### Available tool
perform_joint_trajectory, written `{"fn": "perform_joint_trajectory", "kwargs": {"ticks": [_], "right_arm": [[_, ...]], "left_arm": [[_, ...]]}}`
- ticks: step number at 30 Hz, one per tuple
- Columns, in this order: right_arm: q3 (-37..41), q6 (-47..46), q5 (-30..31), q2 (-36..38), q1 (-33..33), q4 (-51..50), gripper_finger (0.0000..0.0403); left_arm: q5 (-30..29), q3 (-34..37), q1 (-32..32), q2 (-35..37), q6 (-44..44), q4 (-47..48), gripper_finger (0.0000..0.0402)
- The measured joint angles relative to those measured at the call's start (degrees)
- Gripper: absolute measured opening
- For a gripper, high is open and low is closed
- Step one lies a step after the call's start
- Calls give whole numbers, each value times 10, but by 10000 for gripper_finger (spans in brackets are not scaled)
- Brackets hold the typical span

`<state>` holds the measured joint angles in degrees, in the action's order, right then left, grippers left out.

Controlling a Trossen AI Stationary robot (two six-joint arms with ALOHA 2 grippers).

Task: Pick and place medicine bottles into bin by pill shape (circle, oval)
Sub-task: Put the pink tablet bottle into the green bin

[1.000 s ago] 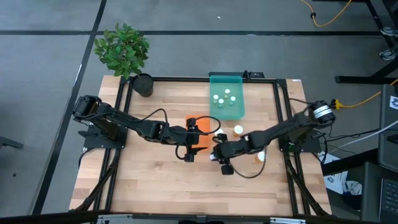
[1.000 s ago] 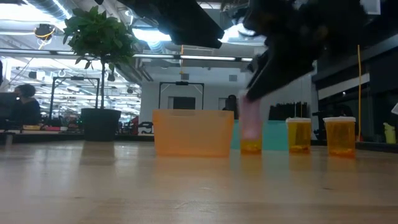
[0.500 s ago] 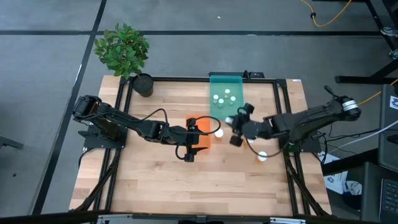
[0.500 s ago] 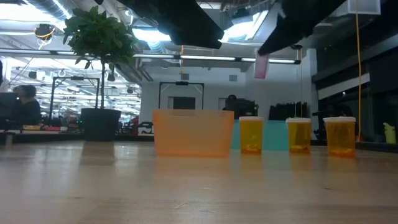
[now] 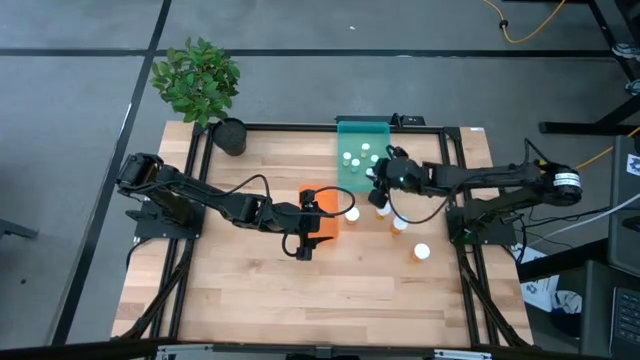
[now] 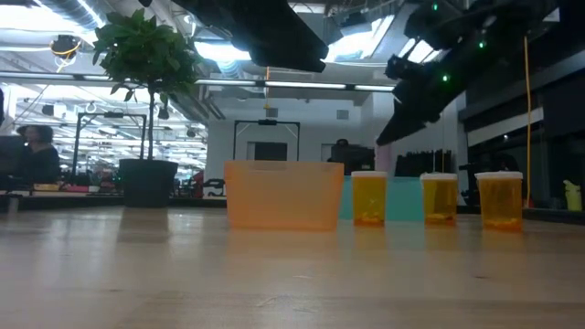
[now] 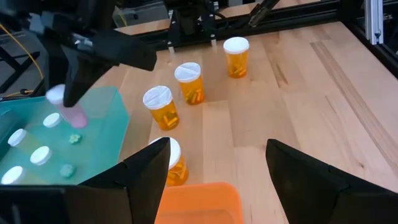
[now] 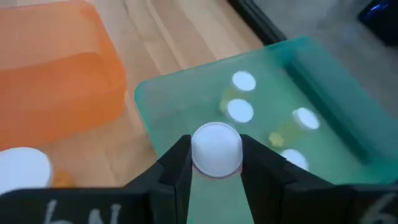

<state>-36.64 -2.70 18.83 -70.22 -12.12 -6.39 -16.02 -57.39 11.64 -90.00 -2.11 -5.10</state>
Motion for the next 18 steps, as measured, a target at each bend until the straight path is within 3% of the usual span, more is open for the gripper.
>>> {"fn": "perform_joint_trajectory", "kwargs": {"ticks": [8,18], "right_arm": [[78,4,-52,-3,-67,84,115],[99,17,-85,-4,-111,103,116]], "left_arm": [[0,0,-1,0,0,0,257],[0,0,-1,0,0,0,257]]}}
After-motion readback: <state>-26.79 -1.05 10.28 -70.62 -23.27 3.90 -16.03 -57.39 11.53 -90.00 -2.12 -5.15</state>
